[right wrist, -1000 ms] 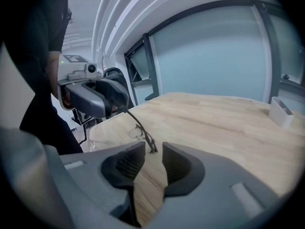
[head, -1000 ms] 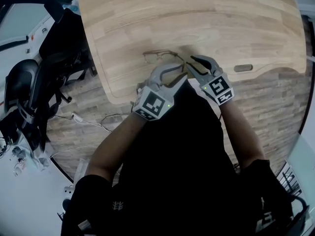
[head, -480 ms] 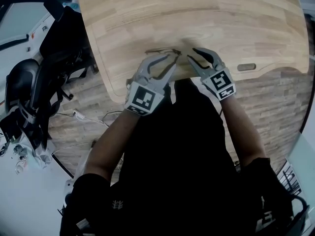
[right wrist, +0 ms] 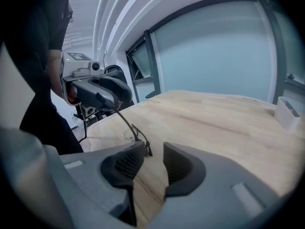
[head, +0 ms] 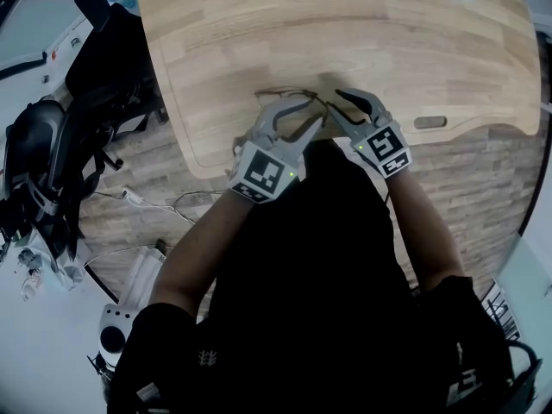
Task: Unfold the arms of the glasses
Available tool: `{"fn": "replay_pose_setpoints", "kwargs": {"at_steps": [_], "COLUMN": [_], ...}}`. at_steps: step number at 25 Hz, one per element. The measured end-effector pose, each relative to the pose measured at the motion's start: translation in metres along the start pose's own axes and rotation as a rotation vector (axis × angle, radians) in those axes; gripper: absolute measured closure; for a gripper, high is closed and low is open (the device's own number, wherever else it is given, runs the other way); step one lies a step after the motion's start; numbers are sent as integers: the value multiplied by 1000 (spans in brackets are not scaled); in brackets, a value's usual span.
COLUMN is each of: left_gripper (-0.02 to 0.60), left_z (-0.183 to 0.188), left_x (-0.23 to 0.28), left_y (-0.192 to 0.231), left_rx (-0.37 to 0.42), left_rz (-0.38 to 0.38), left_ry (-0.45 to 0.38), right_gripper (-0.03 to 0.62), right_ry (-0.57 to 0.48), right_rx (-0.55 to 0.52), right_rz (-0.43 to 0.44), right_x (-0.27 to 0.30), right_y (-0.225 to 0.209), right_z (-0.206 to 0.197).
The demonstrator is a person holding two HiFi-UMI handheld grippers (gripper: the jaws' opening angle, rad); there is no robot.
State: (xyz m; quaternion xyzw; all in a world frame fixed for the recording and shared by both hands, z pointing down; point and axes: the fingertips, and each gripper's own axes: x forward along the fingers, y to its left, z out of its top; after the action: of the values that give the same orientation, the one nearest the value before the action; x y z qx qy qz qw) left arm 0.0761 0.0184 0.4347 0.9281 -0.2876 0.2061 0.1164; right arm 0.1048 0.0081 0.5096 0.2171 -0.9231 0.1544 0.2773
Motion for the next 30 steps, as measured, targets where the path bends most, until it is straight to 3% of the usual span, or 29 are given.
{"fn": "replay_pose_setpoints", "kwargs": {"at_steps": [7,15,30], "left_gripper": [468,468,467], "left_z": [0,-5,-38], "left_x": [14,4,-20], "left_y": [-13,0,57], "left_rx": [16,17,-46], "left_rz": [-17,43,212], "left_ry": [19,50,127], "right_gripper": [479,479,479], "right_ry": [27,-57,-100], "right_rx": [23,-10,28], "right_rz": [-36,58,-35], "right_x": [-20,-13,8], "right_y": [-5,22,-44], "right_z": [-26,-5,31]}}
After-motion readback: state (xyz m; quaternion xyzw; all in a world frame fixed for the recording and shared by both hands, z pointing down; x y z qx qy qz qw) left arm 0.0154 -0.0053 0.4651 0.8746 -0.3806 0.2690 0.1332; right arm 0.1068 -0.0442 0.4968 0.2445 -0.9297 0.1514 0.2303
